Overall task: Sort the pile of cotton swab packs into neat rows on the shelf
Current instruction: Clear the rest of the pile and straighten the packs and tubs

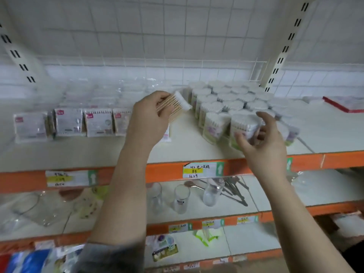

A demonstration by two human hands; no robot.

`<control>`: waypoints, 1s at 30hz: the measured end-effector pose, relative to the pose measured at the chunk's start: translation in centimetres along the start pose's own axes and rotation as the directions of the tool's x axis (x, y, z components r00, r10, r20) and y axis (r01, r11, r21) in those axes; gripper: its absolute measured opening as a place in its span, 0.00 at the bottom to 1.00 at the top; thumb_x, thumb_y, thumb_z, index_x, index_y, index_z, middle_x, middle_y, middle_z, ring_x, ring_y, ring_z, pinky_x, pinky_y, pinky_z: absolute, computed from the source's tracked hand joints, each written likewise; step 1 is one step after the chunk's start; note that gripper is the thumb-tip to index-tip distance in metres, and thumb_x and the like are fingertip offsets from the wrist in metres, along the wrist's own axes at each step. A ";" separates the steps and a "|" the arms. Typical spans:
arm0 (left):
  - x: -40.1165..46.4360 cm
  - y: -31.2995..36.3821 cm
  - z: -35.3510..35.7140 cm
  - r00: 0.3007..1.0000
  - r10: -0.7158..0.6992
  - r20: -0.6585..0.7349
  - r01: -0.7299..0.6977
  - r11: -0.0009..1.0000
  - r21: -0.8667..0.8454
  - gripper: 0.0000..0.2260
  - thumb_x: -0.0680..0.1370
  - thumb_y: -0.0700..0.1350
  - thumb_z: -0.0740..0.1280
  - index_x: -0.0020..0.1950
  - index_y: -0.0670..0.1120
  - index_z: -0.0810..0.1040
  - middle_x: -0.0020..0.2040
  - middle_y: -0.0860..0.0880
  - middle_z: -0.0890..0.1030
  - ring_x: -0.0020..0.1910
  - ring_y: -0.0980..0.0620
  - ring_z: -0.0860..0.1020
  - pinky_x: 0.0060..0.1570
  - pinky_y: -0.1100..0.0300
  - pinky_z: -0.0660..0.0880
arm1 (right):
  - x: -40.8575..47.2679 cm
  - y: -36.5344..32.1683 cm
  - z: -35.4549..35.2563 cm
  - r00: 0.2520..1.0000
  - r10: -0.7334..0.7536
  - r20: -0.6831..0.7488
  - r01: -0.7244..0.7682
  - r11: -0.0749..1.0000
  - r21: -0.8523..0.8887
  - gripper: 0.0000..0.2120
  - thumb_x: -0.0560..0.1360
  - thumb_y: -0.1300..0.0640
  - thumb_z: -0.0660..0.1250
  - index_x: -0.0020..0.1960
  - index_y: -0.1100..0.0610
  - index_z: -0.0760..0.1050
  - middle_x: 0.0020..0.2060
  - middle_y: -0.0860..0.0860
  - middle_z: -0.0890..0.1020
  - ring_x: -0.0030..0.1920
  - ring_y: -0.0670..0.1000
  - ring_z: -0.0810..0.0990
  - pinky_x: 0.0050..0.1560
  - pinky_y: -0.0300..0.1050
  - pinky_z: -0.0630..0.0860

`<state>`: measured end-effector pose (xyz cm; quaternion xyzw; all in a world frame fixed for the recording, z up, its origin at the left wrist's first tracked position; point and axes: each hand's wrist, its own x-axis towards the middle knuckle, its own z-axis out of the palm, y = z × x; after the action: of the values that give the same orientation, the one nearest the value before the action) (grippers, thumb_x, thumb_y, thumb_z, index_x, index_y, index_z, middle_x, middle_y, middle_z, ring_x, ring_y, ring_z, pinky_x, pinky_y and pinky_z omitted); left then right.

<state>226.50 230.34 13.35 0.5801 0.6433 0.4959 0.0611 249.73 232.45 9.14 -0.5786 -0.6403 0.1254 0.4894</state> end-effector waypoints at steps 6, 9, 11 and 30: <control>-3.9 2.6 1.0 0.992 -0.091 -0.092 0.095 0.994 0.045 0.12 0.75 0.40 0.68 0.59 0.46 0.78 0.53 0.49 0.81 0.52 0.53 0.77 0.52 0.68 0.67 | 0.2 1.7 -1.7 0.990 -0.070 0.120 0.075 0.996 -0.038 0.27 0.70 0.53 0.72 0.66 0.51 0.68 0.51 0.56 0.76 0.43 0.51 0.70 0.38 0.41 0.58; -5.0 3.4 1.1 0.989 -0.113 -0.096 0.121 0.989 0.087 0.13 0.76 0.40 0.68 0.60 0.46 0.78 0.53 0.49 0.81 0.51 0.54 0.77 0.50 0.71 0.66 | 0.2 2.3 -1.8 0.986 -0.085 0.141 0.087 0.996 -0.005 0.28 0.69 0.53 0.72 0.67 0.53 0.68 0.53 0.58 0.76 0.50 0.56 0.75 0.44 0.44 0.67; -5.2 3.7 1.1 0.991 -0.108 -0.084 0.116 0.988 0.097 0.13 0.76 0.40 0.68 0.60 0.46 0.78 0.53 0.49 0.81 0.51 0.54 0.76 0.49 0.71 0.65 | 0.2 2.4 -1.6 0.988 -0.097 0.118 0.098 0.995 -0.007 0.29 0.70 0.54 0.73 0.69 0.54 0.68 0.54 0.58 0.76 0.52 0.57 0.75 0.47 0.46 0.68; -6.0 1.6 -1.7 0.997 0.065 -0.036 -0.060 0.990 0.127 0.11 0.73 0.35 0.69 0.53 0.45 0.81 0.49 0.58 0.78 0.51 0.65 0.72 0.52 0.82 0.61 | -0.8 0.5 1.1 0.961 -0.243 -0.134 0.250 0.967 0.041 0.11 0.71 0.59 0.68 0.52 0.60 0.79 0.51 0.58 0.76 0.50 0.58 0.76 0.48 0.41 0.68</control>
<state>228.36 224.30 12.36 0.5928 0.6558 0.4673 -0.0043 249.09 232.33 7.88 -0.4869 -0.6709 0.0446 0.5575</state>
